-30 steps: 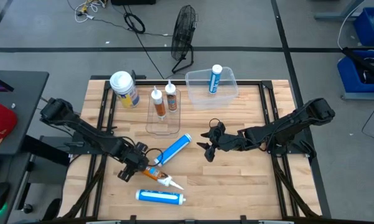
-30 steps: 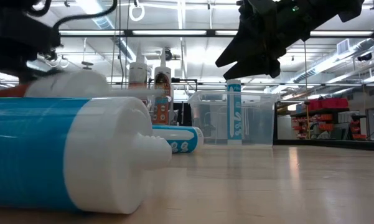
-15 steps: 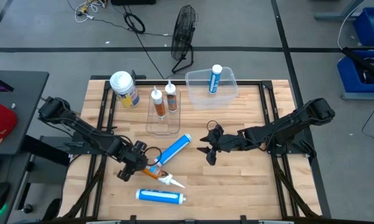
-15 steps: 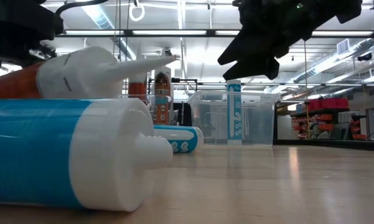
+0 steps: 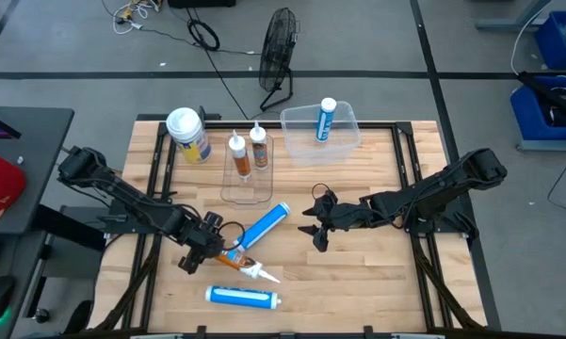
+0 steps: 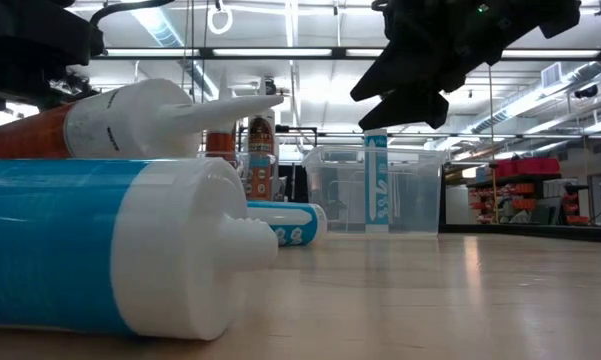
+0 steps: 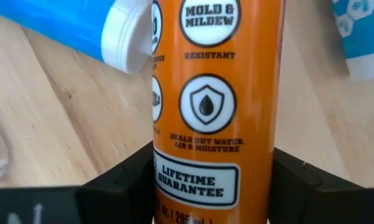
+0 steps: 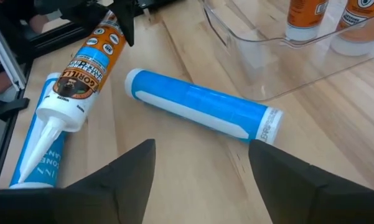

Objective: Pick & place silicon tubes, Sealant and Lysol wipes
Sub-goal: Put the orange sealant into the transparent bin

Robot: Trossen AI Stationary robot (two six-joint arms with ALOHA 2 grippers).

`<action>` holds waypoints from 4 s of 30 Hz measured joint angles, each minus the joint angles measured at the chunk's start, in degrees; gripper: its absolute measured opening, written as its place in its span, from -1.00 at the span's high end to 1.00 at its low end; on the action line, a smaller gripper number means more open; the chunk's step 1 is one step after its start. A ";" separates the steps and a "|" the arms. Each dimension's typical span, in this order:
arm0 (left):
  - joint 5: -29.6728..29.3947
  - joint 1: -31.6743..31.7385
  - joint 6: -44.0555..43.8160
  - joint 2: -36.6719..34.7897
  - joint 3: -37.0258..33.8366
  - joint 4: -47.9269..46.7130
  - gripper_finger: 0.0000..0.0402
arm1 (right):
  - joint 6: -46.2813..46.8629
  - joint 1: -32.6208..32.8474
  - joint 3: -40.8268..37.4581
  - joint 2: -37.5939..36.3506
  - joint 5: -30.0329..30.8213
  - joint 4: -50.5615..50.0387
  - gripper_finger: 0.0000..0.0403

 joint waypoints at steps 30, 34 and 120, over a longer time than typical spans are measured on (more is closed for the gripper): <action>-36.44 0.02 -6.72 -8.10 6.10 6.59 -0.11 | -9.67 0.00 0.00 -0.92 0.96 7.11 -0.33; -39.38 -0.02 -5.90 -8.39 6.10 10.49 -0.11 | -13.99 0.00 0.00 -0.92 2.67 13.99 -0.33; -29.22 12.15 9.60 -1.40 6.08 51.74 -0.12 | -32.56 -5.12 7.61 -0.90 -7.55 47.76 -0.65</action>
